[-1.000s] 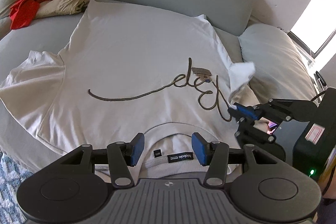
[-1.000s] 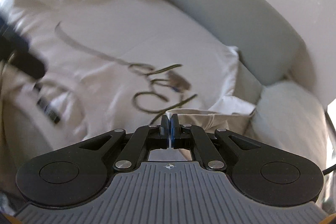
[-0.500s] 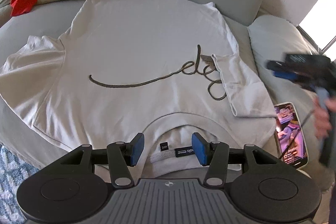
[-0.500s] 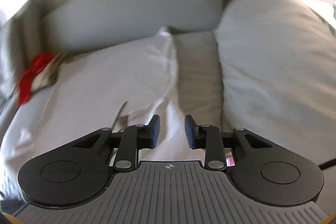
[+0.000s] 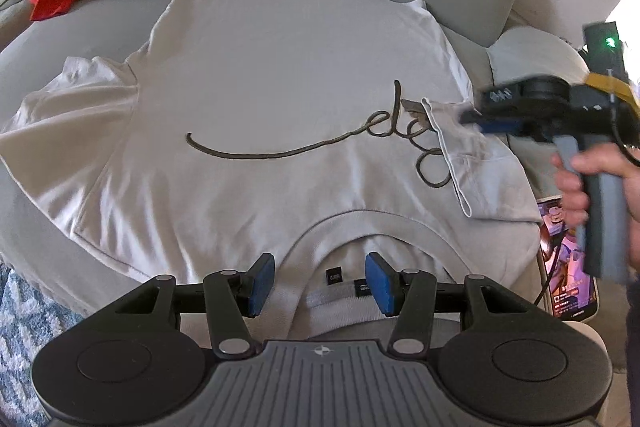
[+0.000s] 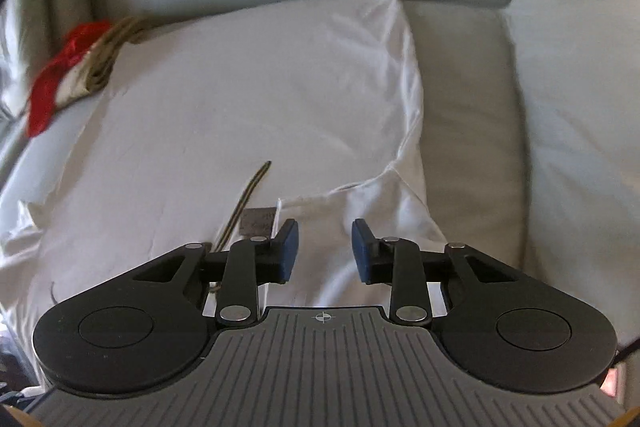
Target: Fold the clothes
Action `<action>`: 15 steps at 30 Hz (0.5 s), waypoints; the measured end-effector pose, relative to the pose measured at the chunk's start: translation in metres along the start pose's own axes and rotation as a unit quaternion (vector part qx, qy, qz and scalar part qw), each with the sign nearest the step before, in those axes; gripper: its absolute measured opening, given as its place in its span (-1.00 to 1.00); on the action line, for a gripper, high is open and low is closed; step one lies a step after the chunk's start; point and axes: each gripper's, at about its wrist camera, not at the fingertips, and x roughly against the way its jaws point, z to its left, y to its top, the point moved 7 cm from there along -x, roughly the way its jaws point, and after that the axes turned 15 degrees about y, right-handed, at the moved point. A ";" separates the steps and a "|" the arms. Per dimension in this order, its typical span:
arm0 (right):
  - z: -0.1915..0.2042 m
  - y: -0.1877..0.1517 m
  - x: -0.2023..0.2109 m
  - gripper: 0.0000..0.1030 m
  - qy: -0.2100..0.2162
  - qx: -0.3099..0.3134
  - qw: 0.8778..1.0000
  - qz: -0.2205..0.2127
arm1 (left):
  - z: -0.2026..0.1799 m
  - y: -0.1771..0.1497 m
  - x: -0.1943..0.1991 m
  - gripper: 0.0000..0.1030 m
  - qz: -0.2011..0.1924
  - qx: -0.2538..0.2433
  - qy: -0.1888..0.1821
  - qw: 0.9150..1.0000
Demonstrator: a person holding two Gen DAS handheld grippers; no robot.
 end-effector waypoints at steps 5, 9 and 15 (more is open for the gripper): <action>-0.022 -0.039 0.037 -0.38 -0.094 -0.080 0.992 0.016 | 0.021 -0.002 0.006 -0.04 0.006 0.043 0.010 0.999; -0.017 -0.081 0.054 -0.37 -0.084 -0.070 0.992 0.059 | 0.053 -0.002 0.018 -0.04 -0.006 0.098 0.014 0.995; 0.018 -0.082 0.100 0.19 0.033 -0.100 0.994 0.015 | 0.181 -0.001 0.019 -0.01 -0.050 0.337 0.029 0.940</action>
